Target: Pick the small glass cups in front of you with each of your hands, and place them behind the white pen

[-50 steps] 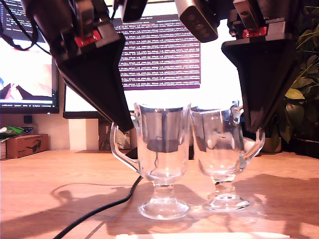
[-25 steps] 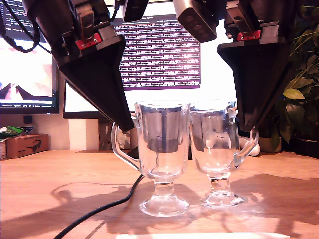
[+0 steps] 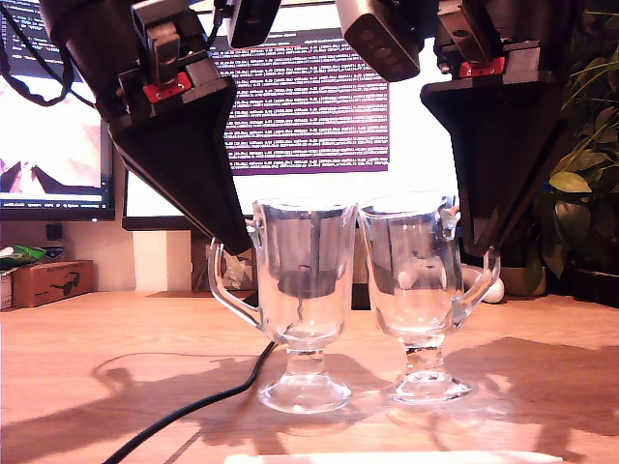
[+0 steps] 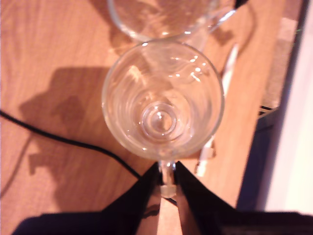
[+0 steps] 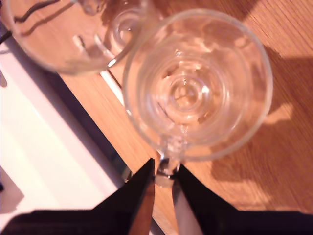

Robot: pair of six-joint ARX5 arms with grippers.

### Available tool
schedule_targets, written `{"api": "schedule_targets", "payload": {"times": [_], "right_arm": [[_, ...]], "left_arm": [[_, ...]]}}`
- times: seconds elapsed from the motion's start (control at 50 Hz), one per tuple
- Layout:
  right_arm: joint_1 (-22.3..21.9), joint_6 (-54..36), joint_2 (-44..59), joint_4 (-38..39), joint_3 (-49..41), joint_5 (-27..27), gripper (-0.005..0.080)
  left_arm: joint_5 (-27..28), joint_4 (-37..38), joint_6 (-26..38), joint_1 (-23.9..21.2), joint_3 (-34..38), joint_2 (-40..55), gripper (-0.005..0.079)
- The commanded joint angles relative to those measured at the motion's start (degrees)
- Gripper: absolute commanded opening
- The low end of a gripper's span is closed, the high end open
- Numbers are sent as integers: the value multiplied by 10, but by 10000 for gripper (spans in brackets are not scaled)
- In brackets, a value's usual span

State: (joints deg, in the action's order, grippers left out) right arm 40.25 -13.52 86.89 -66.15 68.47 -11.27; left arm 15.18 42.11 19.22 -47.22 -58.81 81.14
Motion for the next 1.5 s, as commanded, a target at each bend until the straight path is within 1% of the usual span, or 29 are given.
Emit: {"api": "schedule_targets", "payload": {"times": [0.0,0.06,0.22,0.32,0.6,0.76,0.92,1.08,1.14,1.18,1.24,1.32,1.38,1.48], "right_arm": [[6,1,-8,-2,-7,-4,98],[6,2,-8,-4,-7,-4,99],[6,5,-8,-12,-7,-4,144],[6,7,-8,-19,-7,-4,144],[6,12,-8,-28,-7,-4,144],[6,13,-8,-40,-7,-4,146],[6,13,-8,-47,-7,-4,182],[6,13,-8,-56,-7,-4,182],[6,13,-8,-58,-7,-4,182],[6,13,-8,-59,-7,-4,182],[6,13,-8,-60,-7,-4,182],[6,13,-9,-59,-7,-4,189],[6,13,-10,-57,-7,-4,203],[6,13,-10,-54,-7,-4,203]], "left_arm": [[10,-2,-4,-2,5,3,-24],[9,2,-4,-2,5,3,-24],[11,6,-4,-2,5,3,-24],[11,5,-14,-2,5,3,-24],[12,0,-13,-2,5,4,-23],[9,11,-14,-3,5,16,86],[9,17,-19,-5,5,37,97],[8,-2,-25,-8,5,40,97],[2,-1,-25,-8,5,40,98],[-14,2,-26,-8,5,40,103],[-28,9,-25,-8,5,40,146],[-27,12,-25,-8,5,37,213],[-28,13,-25,-8,5,35,224],[-27,16,-25,-8,5,31,224]]}}
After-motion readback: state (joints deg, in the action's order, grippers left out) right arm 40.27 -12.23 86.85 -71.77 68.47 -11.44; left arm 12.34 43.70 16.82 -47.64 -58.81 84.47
